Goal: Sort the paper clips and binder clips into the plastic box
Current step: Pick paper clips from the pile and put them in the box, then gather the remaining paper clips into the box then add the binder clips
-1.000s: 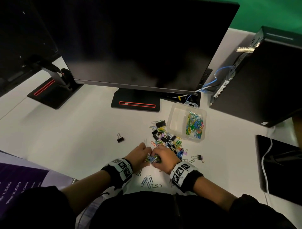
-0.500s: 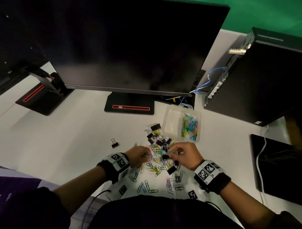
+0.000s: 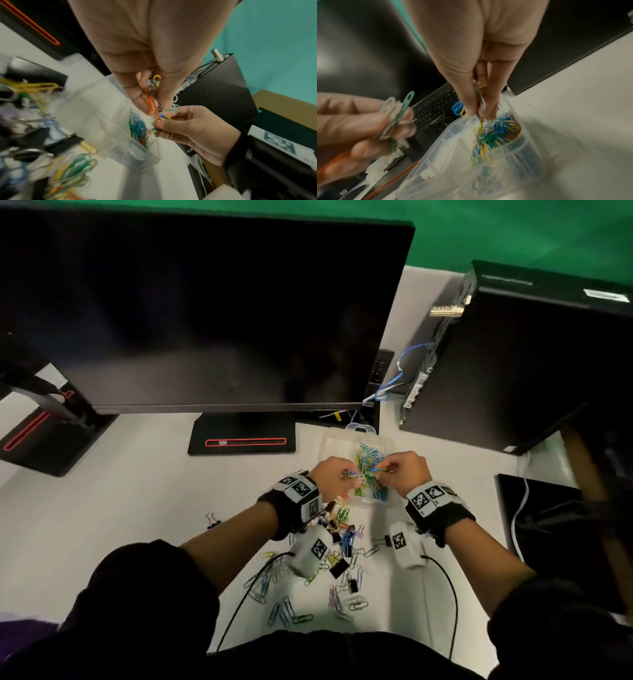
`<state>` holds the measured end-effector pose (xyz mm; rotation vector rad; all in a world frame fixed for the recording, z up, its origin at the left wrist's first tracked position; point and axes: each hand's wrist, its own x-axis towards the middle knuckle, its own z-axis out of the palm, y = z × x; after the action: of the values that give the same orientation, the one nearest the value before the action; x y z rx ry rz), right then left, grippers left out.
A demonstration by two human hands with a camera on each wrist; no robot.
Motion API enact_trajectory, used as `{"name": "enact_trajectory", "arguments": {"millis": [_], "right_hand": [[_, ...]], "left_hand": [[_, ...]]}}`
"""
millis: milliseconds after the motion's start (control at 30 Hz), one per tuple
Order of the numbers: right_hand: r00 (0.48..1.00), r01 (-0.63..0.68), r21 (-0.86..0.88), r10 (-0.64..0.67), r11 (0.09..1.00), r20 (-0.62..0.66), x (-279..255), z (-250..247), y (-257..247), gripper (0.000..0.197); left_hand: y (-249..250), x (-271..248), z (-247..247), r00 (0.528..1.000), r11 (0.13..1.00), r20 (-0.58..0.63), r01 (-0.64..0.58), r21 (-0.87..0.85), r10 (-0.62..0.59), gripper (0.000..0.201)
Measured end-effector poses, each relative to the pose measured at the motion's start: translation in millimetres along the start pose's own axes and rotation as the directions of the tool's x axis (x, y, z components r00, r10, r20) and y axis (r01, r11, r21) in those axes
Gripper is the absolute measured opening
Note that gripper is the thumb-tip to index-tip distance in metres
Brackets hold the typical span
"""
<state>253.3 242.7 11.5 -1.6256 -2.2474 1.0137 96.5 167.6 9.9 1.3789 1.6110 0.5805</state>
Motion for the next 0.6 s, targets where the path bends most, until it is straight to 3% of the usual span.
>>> {"name": "enact_trajectory", "arguments": {"millis": [67, 300, 467, 600], "right_hand": [[1.000, -0.009, 0.017, 0.009, 1.000, 0.022, 3, 4, 2, 0.018], [0.993, -0.025, 0.100, 0.037, 0.995, -0.114, -2, -6, 22, 0.028], [0.987, -0.068, 0.168, 0.091, 0.983, -0.134, -12, -9, 43, 0.033], [0.988, -0.062, 0.170, 0.084, 0.984, -0.127, -22, -8, 51, 0.032]], "left_hand": [[6, 17, 5, 1.000, 0.998, -0.024, 0.010, -0.060, -0.011, 0.018], [13, 61, 28, 0.985, 0.955, -0.073, 0.132, -0.265, -0.156, 0.018], [12, 67, 35, 0.968, 0.862, -0.018, 0.213, -0.460, -0.249, 0.019], [10, 63, 25, 0.980, 0.767, 0.094, 0.194, -0.612, -0.173, 0.028]]}}
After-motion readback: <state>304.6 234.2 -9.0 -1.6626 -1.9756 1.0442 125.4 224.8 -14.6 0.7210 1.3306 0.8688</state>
